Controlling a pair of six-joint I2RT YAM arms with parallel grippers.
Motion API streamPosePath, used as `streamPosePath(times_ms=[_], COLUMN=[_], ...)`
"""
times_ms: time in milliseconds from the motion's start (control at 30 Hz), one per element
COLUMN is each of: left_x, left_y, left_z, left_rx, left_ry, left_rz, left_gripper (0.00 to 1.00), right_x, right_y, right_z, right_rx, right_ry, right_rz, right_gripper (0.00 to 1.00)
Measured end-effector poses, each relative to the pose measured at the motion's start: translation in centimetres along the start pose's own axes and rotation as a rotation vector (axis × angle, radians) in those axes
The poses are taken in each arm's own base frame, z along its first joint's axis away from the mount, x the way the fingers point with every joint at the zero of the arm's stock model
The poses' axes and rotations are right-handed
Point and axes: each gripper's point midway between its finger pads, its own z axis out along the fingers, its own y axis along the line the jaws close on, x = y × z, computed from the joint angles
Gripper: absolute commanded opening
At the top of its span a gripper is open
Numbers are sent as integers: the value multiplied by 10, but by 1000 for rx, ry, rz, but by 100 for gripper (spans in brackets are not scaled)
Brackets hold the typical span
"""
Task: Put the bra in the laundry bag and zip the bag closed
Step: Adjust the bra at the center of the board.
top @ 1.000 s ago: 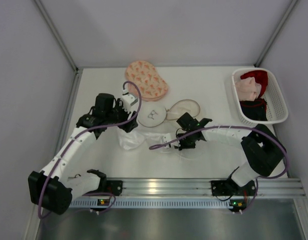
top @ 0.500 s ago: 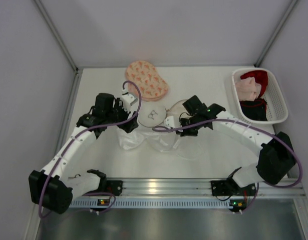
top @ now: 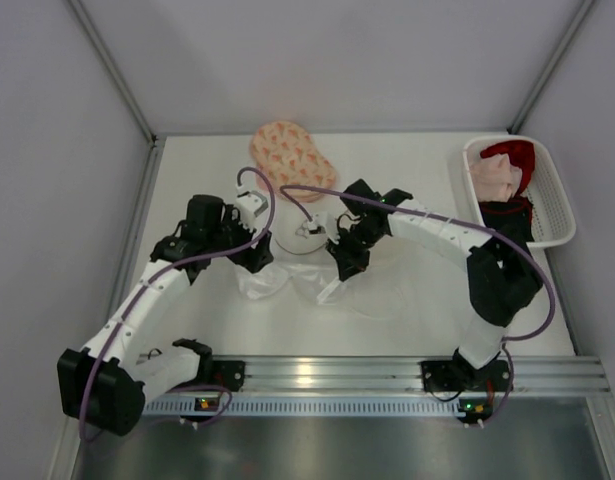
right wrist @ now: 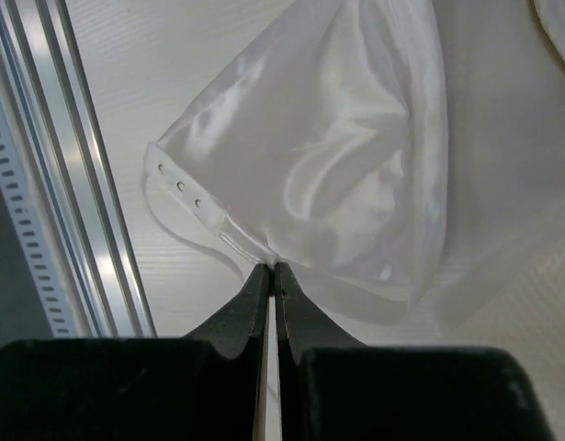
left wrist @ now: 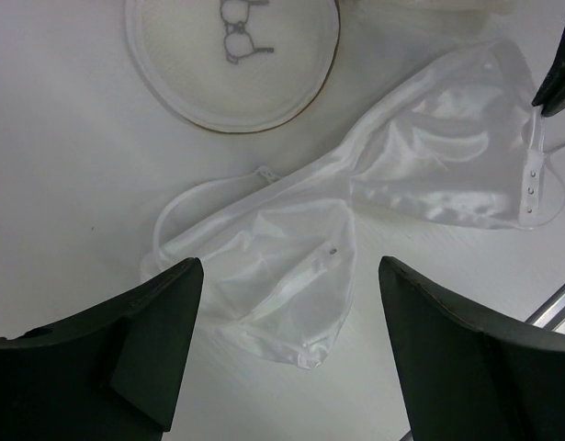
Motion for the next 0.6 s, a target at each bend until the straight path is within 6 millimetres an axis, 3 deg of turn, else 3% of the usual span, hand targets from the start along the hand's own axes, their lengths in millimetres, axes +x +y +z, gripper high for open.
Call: streamPosePath(times_ms=[200,233,267,400,500,600], left_x=[7,8,8,8,8,9], left_y=[13,15,17,20,22,25], left_z=[-5,-5,-6,-7,-8,-9], left_rx=[-37,-42,-47,-57,-59,-67], left_ry=[-3,-4,-5,-7,-9,-11], left_rz=[-65,-73,-79,-99,-105,-112], left_gripper=[84,84,84,84,84,84], right_x=[-5,-7,-9,-11,-8,-2], right_y=[-4,-4,-4,0,0,-7], right_z=[21,22,24,33,31,15], right_rx=[-20,-23,-26,-35,-13,40], right_ry=[-15,-19,-24,-12,3,12], right_rz=[200,218,237,281,276,263], right_gripper=[0,5,17,40,44,45])
